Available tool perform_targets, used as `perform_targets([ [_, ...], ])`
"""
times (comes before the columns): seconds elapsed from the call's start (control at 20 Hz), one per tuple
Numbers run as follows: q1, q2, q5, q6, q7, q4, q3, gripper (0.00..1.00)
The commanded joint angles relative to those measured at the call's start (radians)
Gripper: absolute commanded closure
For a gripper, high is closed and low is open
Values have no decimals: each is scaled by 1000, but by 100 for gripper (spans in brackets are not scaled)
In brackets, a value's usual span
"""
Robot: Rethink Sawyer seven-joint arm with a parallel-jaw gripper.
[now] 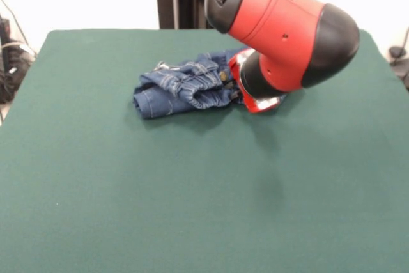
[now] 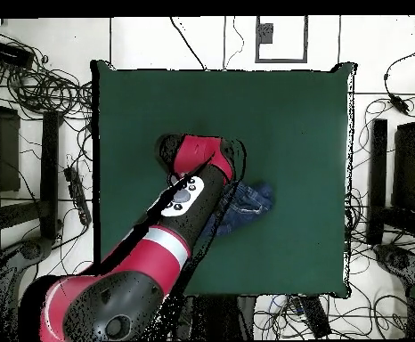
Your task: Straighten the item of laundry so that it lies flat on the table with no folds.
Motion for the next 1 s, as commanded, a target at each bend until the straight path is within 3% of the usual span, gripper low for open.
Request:
perform_targets([
  [0.05,-44,-69,43,-293,38,258,236,100],
  [0.2,-75,-168,74,-406,-10,363,305,100],
  [0.5,-156,-272,120,-579,-48,470,458,100],
  [1.0,-276,-371,87,-801,-23,570,647,100],
])
